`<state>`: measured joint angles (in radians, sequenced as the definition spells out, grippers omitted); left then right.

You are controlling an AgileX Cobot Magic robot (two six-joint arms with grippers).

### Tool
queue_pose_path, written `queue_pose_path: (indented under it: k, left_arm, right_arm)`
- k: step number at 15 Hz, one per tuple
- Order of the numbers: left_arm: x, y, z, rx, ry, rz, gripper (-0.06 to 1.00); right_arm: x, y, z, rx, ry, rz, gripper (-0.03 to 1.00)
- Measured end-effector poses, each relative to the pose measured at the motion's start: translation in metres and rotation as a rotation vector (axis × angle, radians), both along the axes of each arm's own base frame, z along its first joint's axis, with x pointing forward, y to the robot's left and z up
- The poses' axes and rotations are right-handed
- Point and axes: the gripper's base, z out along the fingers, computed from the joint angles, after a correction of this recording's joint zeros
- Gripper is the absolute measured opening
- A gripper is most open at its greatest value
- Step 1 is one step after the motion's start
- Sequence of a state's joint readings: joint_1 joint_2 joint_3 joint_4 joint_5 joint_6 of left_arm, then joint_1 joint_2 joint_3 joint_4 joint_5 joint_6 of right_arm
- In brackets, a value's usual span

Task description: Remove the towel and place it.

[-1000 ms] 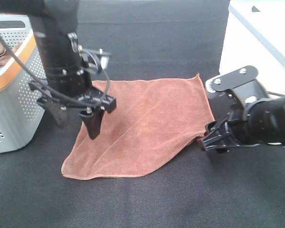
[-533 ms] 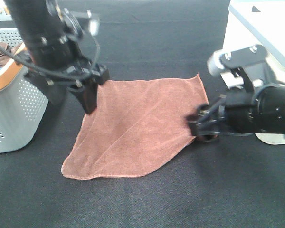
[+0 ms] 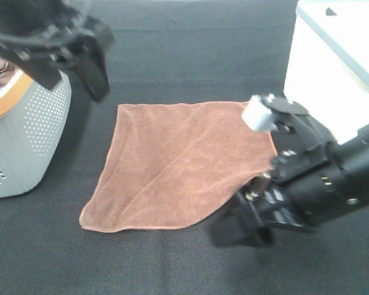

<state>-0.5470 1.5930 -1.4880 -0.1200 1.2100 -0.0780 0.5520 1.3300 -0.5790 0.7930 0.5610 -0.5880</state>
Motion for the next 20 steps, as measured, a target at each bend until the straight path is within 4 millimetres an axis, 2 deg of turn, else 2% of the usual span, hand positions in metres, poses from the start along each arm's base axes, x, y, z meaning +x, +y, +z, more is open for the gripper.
queue_pose_path:
  k: [1,2,3,5,7,8,9,10,11,14,15,17,20]
  left_arm:
    - [-0.007,0.004,0.006,-0.009,-0.015,0.000,0.68]
    - [-0.007,0.004,0.006,-0.009,-0.015,0.000,0.68]
    - [-0.021,0.013,0.009,-0.011,-0.018,0.000,0.68]
    - [-0.048,0.029,0.000,0.005,0.013,0.007,0.68]
    - [-0.082,0.050,-0.018,0.025,0.059,0.031,0.68]
    - [-0.105,0.064,-0.033,0.030,0.074,0.044,0.68]
    - [-0.114,0.070,-0.038,0.030,0.073,0.046,0.68]
    - [-0.140,0.086,-0.046,0.023,0.056,0.047,0.69]
    - [-0.155,0.096,-0.052,0.021,0.042,0.047,0.69]
    - [-0.194,0.123,-0.068,0.009,-0.045,0.043,0.69]
    - [-0.204,0.131,-0.070,-0.002,-0.090,0.044,0.69]
    - [-0.220,0.142,-0.067,-0.067,-0.247,0.036,0.69]
    - [-0.229,0.147,-0.067,-0.100,-0.378,-0.035,0.69]
  right_arm:
    - [-0.001,-0.008,0.005,-0.077,0.002,-0.024,0.70]
    - [-0.001,-0.008,0.005,-0.077,0.002,-0.024,0.70]
    - [-0.007,-0.023,0.012,-0.195,-0.032,-0.045,0.70]
    - [-0.020,-0.044,0.026,-0.317,-0.051,-0.087,0.70]
    - [-0.035,-0.063,0.040,-0.398,-0.072,-0.138,0.70]
    - [-0.045,-0.073,0.049,-0.425,-0.087,-0.170,0.70]
    - [-0.054,-0.081,0.055,-0.435,-0.101,-0.180,0.70]
    - [-0.062,-0.087,0.061,-0.439,-0.122,-0.184,0.70]
    - [-0.069,-0.094,0.064,-0.441,-0.152,-0.194,0.70]
    - [-0.090,-0.112,0.057,-0.442,-0.211,-0.245,0.70]
    - [-0.095,-0.115,0.060,-0.410,-0.247,-0.267,0.70]
    - [-0.106,-0.122,0.066,-0.344,-0.320,-0.306,0.70]
    - [-0.115,-0.129,0.071,-0.302,-0.388,-0.326,0.70]
